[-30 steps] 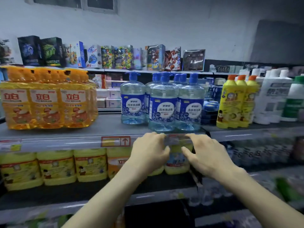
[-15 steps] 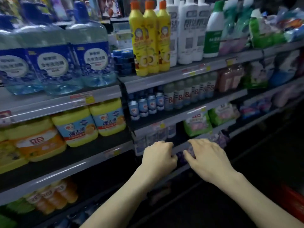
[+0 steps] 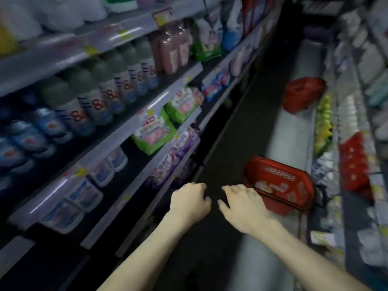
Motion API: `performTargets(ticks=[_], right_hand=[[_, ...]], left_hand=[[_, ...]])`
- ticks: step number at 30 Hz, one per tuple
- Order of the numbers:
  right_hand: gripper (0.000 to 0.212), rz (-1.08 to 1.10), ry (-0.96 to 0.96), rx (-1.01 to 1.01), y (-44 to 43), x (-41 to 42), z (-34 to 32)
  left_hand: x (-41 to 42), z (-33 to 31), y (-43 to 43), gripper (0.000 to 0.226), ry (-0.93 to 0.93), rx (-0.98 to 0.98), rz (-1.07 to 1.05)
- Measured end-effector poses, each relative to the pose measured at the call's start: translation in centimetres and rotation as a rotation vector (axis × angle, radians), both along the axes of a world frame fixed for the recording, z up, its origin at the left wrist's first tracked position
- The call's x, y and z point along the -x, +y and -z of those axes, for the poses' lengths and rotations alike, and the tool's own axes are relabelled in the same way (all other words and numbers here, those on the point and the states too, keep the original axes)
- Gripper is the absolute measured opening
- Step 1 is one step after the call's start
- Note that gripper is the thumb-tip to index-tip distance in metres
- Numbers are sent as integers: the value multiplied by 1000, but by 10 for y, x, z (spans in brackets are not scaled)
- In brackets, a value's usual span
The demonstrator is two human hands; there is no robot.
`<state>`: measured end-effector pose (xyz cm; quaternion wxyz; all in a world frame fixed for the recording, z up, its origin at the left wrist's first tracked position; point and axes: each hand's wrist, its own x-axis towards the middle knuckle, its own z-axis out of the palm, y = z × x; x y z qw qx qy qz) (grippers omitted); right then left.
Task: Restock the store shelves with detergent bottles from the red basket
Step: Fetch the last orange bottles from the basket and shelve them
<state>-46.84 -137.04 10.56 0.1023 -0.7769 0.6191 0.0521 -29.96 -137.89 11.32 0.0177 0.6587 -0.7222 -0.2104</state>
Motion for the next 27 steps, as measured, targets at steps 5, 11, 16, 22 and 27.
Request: performTargets(ticks=[5, 11, 16, 22, 27], right_hand=[[54, 222, 23, -79, -7, 55, 32], [50, 413, 26, -192, -14, 126, 73], [54, 452, 36, -228, -48, 199, 107], [51, 400, 11, -300, -112, 287, 135], [53, 328, -3, -409, -168, 340, 165]], left_hand=[[57, 35, -37, 46, -15, -109, 182], [132, 73, -76, 43, -56, -227, 350], [203, 102, -126, 40, -101, -292, 409], [291, 129, -186, 35, -168, -375, 382], [346, 160, -230, 34, -221, -488, 346]])
